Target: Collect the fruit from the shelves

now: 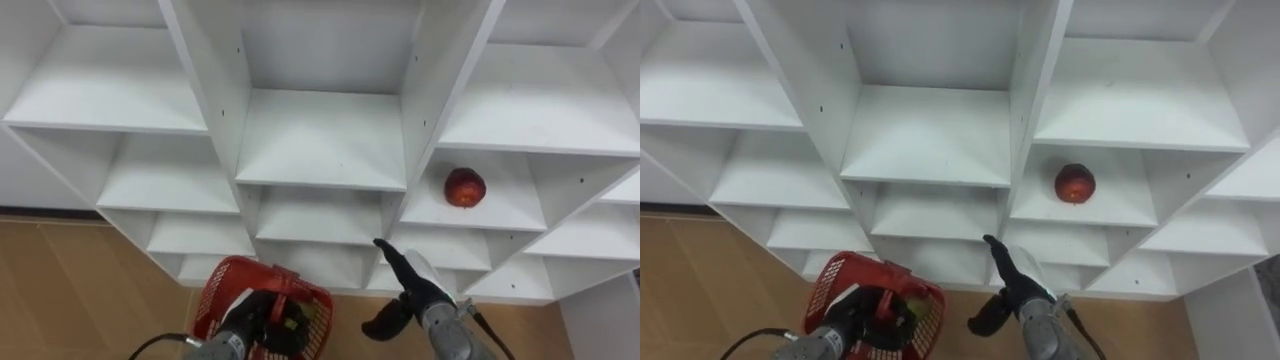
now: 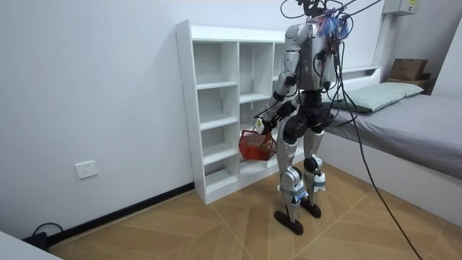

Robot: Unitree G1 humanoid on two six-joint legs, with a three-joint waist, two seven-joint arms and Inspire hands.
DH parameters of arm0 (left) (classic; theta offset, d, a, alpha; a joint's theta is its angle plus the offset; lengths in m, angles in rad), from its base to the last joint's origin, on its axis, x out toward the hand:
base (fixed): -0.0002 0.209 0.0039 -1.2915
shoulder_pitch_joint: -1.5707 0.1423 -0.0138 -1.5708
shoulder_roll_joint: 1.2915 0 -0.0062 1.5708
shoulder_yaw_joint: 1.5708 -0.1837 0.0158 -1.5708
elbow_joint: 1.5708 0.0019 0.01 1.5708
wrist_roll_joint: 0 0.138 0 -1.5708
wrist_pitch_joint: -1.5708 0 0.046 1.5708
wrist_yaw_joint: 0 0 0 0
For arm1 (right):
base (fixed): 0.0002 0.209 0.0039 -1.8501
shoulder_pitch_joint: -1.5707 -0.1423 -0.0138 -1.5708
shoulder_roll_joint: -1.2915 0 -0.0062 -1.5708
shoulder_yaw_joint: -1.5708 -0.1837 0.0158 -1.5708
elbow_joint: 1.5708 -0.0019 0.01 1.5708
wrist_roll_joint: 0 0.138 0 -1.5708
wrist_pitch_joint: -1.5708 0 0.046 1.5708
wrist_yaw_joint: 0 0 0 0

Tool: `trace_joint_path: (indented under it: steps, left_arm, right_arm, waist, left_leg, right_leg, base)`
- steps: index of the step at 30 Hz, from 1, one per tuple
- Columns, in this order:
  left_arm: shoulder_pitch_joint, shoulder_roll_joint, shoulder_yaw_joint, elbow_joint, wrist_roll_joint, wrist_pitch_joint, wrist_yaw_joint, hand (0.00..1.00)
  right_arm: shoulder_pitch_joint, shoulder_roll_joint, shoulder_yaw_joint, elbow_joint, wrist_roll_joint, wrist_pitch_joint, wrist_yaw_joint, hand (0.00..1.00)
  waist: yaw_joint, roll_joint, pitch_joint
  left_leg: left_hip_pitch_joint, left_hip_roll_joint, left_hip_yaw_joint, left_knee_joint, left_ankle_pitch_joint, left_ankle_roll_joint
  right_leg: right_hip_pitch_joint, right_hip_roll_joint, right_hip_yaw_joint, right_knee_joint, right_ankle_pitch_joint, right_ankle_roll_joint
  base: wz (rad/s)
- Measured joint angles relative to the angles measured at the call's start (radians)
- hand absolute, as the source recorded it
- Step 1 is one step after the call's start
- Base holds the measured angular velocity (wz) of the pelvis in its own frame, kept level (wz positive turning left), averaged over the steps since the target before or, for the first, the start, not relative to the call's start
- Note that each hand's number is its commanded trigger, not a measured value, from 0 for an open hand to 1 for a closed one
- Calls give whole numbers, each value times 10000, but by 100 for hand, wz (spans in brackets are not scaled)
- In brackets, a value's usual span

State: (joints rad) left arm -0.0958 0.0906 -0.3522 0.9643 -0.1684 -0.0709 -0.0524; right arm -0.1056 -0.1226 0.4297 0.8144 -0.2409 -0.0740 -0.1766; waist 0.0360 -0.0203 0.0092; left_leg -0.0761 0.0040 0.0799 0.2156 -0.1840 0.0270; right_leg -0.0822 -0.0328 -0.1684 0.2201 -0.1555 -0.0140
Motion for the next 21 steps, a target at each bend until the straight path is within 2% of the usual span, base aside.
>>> trace_joint_path:
  steps: [6,9,15,21]
  left_arm:
    - [225,0,374,12,-1115,0,231,100]
    - [302,3,432,65,-1344,0,264,100]
    - [638,4,644,69,-1560,1,283,100]
    - [717,-9,661,64,-1773,1,407,100]
  right_arm:
    - [576,-156,-310,-1263,818,-21,-392,0]
    - [864,-317,-338,-1662,830,-24,-530,0]
    - [1347,-342,-644,-2071,1495,-131,-936,0]
    - [1644,-330,-987,-2318,2051,-144,-1153,0]
  waist:
    - [-22,16,-25]
    - [-15,16,-50]
    - [-57,14,-57]
    - [-62,22,-64]
  left_leg:
    - [218,5,0,-111,2,0]
    - [472,11,13,-189,2,1]
    - [716,-3,13,-284,1,1]
    - [730,-5,33,-305,1,1]
  right_leg:
    - [129,20,89,-40,-1,1]
    - [391,24,165,-169,-5,14]
    - [651,20,107,-291,-21,41]
    - [696,18,61,-345,-18,47]
  base:
    - [-3]
    - [-2]
    - [1]
    - [2]
